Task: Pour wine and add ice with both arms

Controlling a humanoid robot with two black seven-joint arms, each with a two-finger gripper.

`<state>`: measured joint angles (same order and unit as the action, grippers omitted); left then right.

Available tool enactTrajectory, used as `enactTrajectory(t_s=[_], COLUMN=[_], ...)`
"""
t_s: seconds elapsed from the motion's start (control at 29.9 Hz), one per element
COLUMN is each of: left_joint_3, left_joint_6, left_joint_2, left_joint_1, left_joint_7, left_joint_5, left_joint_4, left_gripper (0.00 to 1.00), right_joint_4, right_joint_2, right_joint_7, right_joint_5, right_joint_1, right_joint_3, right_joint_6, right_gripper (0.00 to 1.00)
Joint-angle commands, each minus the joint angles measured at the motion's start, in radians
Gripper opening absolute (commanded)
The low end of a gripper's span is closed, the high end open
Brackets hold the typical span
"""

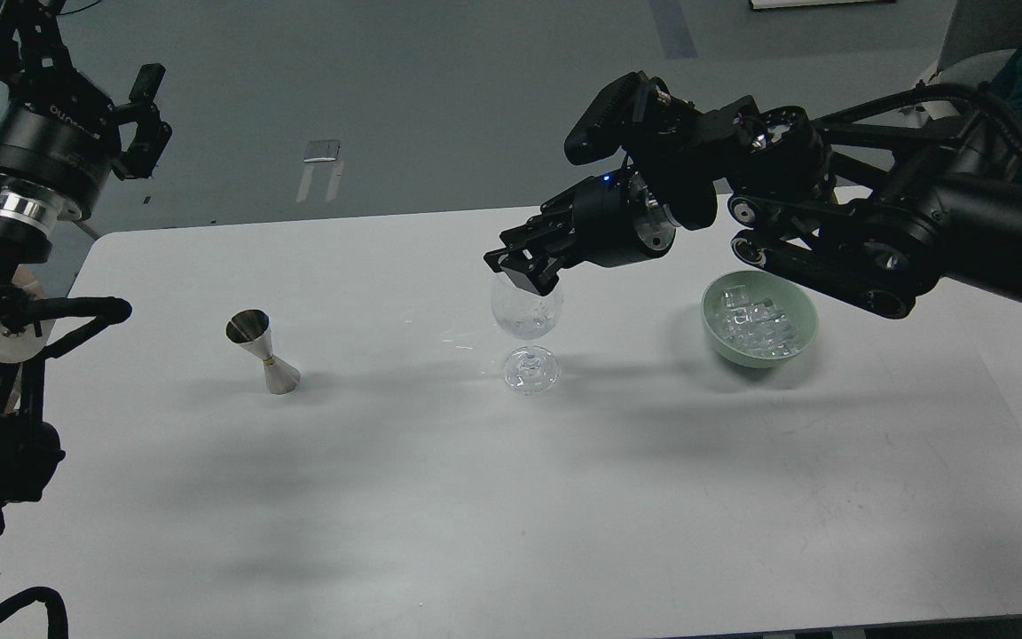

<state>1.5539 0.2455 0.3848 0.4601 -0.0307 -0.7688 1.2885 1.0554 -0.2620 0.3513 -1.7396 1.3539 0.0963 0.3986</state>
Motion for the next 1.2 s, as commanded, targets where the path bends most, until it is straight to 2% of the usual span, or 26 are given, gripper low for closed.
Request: enactTrajectory(t_s=[0.0,0.07,0.13,0.2,0.33,0.47,0.57,0.6,0.64,0.74,0.97,1.07,1.17], left_joint_3=[0.0,0.0,0.0,0.002,0.0,0.002,0.0,0.0,0.0,0.0,-0.003,-0.044,-0.098], left_joint_6=[0.0,0.0,0.0,0.0,0.0,0.0,0.0,0.001,0.001,0.005,0.005,0.0,0.017], left_joint_2=[0.0,-0.001,0.0,0.0,0.002,0.002,0.002,0.005,0.005,0.009,0.011,0.006,0.009], left_joint_1=[0.0,0.0,0.0,0.0,0.002,0.0,0.003,0.005,0.006,0.011,0.041,0.112,0.185], left_joint_7=[0.0,0.0,0.0,0.0,0.0,0.0,-0.002,-0.002,-0.002,-0.003,-0.003,0.0,-0.006], left_joint_5=[0.0,0.0,0.0,0.0,0.0,0.0,0.0,0.0,0.0,0.002,0.005,0.002,0.014], left_joint_4=[0.0,0.0,0.0,0.0,0.0,0.0,0.0,0.0,0.0,-0.001,-0.037,-0.086,-0.161], left_gripper=[0.98,0.98,0.98,0.98,0.98,0.98,0.98,0.98,0.98,0.98,0.98,0.98,0.98], right_joint_4=[0.0,0.0,-0.002,-0.002,-0.002,-0.002,-0.005,-0.008,-0.011,-0.049,-0.207,-0.277,-0.348], right_joint_2=[-0.003,-0.003,-0.002,-0.002,-0.002,-0.005,-0.008,-0.014,-0.019,-0.029,-0.056,-0.045,-0.03], right_joint_7=[0.0,0.0,0.0,0.0,0.0,0.0,-0.008,-0.011,-0.011,-0.012,-0.012,-0.017,-0.017], right_joint_5=[0.0,0.0,0.0,0.0,0.0,0.002,0.006,0.017,0.029,0.103,0.3,0.414,0.542], right_joint_1=[0.002,0.002,0.004,0.005,0.008,0.011,0.016,0.021,0.024,0.028,0.022,-0.001,-0.01], right_joint_3=[-0.001,-0.001,-0.001,0.0,0.0,0.0,0.014,0.029,0.042,0.092,0.218,0.273,0.312], right_joint_6=[0.0,0.0,-0.004,-0.006,-0.01,-0.012,-0.038,-0.061,-0.07,-0.086,-0.145,-0.237,-0.273], right_gripper=[0.19,0.25,0.36,0.44,0.52,0.56,0.76,0.9,0.96,0.99,1.0,1.0,1.0])
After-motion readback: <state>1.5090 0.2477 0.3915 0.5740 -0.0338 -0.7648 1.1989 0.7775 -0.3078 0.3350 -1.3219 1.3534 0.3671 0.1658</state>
